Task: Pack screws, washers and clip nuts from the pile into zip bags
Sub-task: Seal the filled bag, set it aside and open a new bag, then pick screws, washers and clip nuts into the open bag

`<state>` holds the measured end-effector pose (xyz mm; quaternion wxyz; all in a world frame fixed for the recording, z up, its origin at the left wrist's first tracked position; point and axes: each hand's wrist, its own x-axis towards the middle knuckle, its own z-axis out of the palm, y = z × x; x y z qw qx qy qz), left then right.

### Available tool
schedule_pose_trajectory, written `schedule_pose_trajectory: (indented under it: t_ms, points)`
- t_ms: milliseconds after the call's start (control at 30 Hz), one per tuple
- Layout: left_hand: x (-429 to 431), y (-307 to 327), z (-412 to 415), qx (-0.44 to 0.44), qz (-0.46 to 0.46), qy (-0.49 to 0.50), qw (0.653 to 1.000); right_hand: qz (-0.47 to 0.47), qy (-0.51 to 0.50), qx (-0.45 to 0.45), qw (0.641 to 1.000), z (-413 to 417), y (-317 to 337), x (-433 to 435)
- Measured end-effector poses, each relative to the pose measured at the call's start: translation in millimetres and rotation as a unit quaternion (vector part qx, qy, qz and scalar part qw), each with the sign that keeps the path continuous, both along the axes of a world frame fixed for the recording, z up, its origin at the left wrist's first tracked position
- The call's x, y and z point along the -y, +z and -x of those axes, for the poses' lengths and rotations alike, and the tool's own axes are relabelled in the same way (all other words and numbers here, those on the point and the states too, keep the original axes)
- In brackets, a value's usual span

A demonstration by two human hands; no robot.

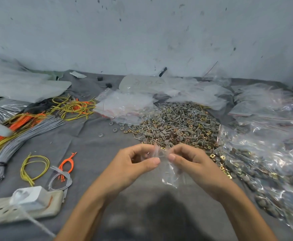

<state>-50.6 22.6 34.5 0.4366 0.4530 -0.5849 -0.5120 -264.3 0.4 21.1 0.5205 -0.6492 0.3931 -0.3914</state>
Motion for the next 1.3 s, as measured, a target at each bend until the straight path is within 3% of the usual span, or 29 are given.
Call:
schedule_pose_trajectory:
  t_ms: [133, 267, 333, 400, 433, 467, 500, 533, 600, 667, 733, 800, 867, 933, 1000, 1033, 1133, 1167, 1233, 1300]
  points:
    - [-15.5, -5.7, -3.0, -0.03, -0.02, -0.007, 0.999, -0.065, 0.018, 0.036, 0.997, 1.2, -2.3, -8.9]
    - [-32.9, -17.3, -12.3, -0.123, -0.145, -0.024, 0.982, -0.081, 0.002, 0.026, 0.996, 3.4, -5.2, -14.9]
    - [-40.0, -19.6, -13.4, -0.079, -0.146, -0.018, 0.986, -0.087, -0.013, 0.004, 0.996, 1.4, -2.8, -15.9]
    - [-42.4, -20.5, -9.4, -0.032, -0.119, 0.034, 0.992, -0.005, -0.098, -0.135, 0.986, -3.3, -3.6, -19.2]
    - [-42.4, -20.4, -7.2, -0.026, -0.102, 0.072, 0.992, 0.083, -0.176, -0.224, 0.955, -6.2, -4.7, -23.4]
    - [-42.1, -20.6, -4.8, -0.025, -0.083, 0.106, 0.991, 0.172, -0.242, -0.253, 0.921, -12.0, -3.6, -30.3]
    - [-41.7, -19.7, -1.8, -0.028, -0.064, 0.133, 0.989, 0.214, -0.258, -0.227, 0.914, -19.7, -1.3, -38.7]
    - [-41.2, -18.7, 1.5, -0.035, -0.049, 0.149, 0.987, 0.193, -0.223, -0.174, 0.94, -28.6, 0.2, -48.0]
    - [-41.4, -17.0, 7.5, -0.068, -0.044, 0.152, 0.985, 0.074, -0.096, -0.08, 0.989, -46.6, 1.4, -61.8]
    - [-43.2, -13.2, 8.5, -0.11, -0.058, 0.138, 0.983, 0.04, -0.036, -0.022, 0.998, -52.5, -1.5, -63.8]
    - [-46.2, -11.7, 3.9, -0.113, -0.059, 0.13, 0.983, 0.026, -0.055, 0.04, 0.997, -47.9, 0.6, -57.9]
    - [-50.6, -11.8, -1.4, -0.058, -0.017, 0.143, 0.988, 0.01, -0.098, 0.094, 0.991, -44.8, 2.5, -52.5]
    - [-52.8, -12.3, -5.3, 0.091, 0.064, 0.204, 0.973, 0.022, -0.136, 0.113, 0.984, -45.8, -1.4, -53.0]
    - [-53.6, -11.7, -6.3, 0.206, 0.108, 0.276, 0.932, 0.141, -0.145, 0.003, 0.979, -47.6, -7.8, -58.9]
    - [-52.9, -9.3, -4.7, 0.226, 0.104, 0.313, 0.917, 0.303, -0.075, -0.173, 0.934, -49.4, -13.3, -64.7]
    - [-52.8, -8.8, -3.0, 0.241, 0.109, 0.322, 0.909, 0.341, -0.043, -0.247, 0.906, -51.3, -15.3, -65.1]
    - [-58.6, -10.2, 3.9, 0.306, 0.161, 0.285, 0.894, 0.3, -0.017, -0.403, 0.865, -57.9, -17.1, -60.8]
    - [-62.2, -11.8, 5.8, 0.316, 0.179, 0.257, 0.896, 0.27, -0.018, -0.412, 0.87, -58.6, -17.5, -60.0]
    - [-69.2, -17.7, 5.0, 0.327, 0.2, 0.209, 0.9, 0.157, -0.004, -0.331, 0.931, -61.6, -16.0, -60.9]
    - [-71.5, -23.5, -0.3, 0.352, 0.208, 0.208, 0.888, 0.002, 0.022, -0.175, 0.984, -68.3, -17.1, -59.4]
